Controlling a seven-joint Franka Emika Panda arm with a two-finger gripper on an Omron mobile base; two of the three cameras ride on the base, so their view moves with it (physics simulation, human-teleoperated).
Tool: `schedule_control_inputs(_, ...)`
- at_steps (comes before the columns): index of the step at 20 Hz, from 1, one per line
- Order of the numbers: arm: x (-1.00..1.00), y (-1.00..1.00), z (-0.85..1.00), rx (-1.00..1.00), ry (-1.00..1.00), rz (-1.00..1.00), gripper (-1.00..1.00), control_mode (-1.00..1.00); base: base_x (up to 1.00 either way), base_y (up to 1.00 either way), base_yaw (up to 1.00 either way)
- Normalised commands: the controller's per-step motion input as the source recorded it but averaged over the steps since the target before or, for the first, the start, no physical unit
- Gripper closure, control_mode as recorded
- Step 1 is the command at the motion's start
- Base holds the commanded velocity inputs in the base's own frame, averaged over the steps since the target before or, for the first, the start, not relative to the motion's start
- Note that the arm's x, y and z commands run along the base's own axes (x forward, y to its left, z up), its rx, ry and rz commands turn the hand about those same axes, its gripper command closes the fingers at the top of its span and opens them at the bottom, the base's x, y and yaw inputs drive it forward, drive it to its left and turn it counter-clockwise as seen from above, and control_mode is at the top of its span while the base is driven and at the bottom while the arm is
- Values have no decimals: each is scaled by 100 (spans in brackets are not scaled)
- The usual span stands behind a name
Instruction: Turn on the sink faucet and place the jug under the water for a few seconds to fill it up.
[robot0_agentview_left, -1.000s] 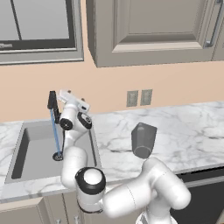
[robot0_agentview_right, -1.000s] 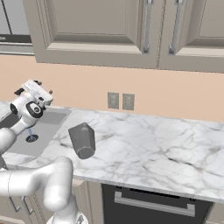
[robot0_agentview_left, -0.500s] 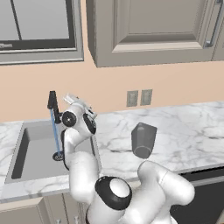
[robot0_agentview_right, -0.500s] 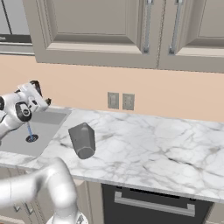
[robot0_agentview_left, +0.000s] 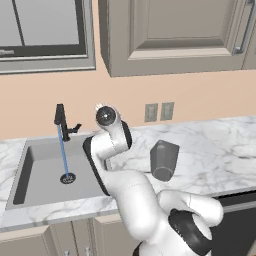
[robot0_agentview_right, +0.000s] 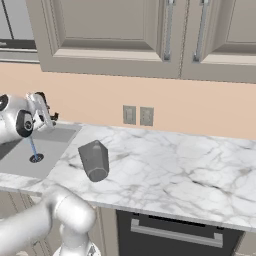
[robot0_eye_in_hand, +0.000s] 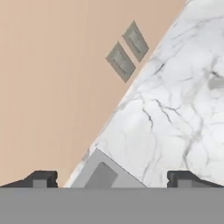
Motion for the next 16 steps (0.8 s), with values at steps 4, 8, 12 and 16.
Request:
schedule_control_inputs(4, -83, -71, -3, 30, 10, 0, -100, -100, 0, 0, 0)
schedule_control_inputs(8, -66, -87, 0, 30, 12, 0, -100, -100, 0, 0, 0)
schedule_control_inputs(12, -48, -100, 0, 25, 13, 0, -100, -100, 0, 0, 0)
schedule_control_inputs(16, -28, -93, 0, 16, 14, 0, -100, -100, 0, 0, 0)
